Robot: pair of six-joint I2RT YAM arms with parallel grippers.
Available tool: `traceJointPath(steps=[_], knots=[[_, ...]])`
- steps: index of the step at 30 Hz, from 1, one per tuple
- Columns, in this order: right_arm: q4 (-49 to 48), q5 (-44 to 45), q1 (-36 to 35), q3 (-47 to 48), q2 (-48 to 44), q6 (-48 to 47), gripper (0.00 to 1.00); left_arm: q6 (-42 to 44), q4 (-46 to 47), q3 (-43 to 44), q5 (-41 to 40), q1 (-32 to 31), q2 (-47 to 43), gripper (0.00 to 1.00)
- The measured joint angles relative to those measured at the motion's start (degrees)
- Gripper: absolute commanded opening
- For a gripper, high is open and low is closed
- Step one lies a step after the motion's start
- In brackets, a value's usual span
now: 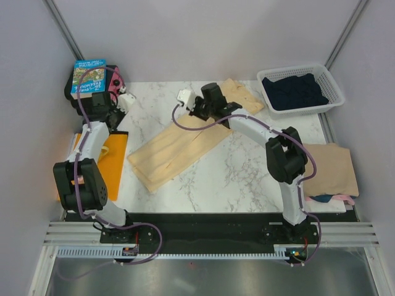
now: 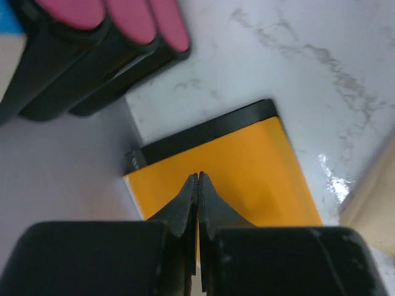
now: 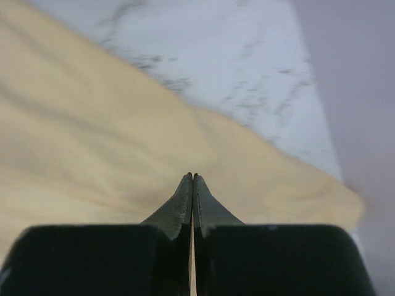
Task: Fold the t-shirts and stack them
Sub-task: Rotate the tshirt 90 degrees
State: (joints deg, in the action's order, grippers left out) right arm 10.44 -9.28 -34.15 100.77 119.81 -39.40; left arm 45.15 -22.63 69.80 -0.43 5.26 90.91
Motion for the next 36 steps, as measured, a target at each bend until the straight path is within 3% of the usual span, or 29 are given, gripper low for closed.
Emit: traceJointPath(steps=[5, 11, 16, 24, 30, 36], knots=[[11.6, -9.4, -5.6, -2.4, 2.0, 0.0, 0.0, -7.2, 2.3, -3.0, -5.1, 4.7, -7.2, 0.02], [17.5, -14.6, -10.7, 0.8, 7.8, -1.5, 0.0, -8.9, 2.8, -7.5, -7.5, 6.4, -16.3, 0.02], [17.1, -15.7, -14.7, 7.4, 13.2, -1.0, 0.0, -8.9, 2.4, -10.3, -7.6, 7.0, -20.1, 0.02], [15.1, -15.9, -20.0, 7.8, 14.8, 0.1, 0.0, -8.7, 1.7, -12.0, -7.2, 7.0, -21.6, 0.02], [10.7, -16.2, -20.1, 0.1, 12.2, -0.9, 0.0, -7.8, 1.7, -12.0, -5.4, 7.0, -21.4, 0.02], [9.8, -14.7, -20.0, -15.0, 2.2, -1.3, 0.0, -6.4, 1.8, -8.7, -2.6, 7.0, -18.2, 0.02]])
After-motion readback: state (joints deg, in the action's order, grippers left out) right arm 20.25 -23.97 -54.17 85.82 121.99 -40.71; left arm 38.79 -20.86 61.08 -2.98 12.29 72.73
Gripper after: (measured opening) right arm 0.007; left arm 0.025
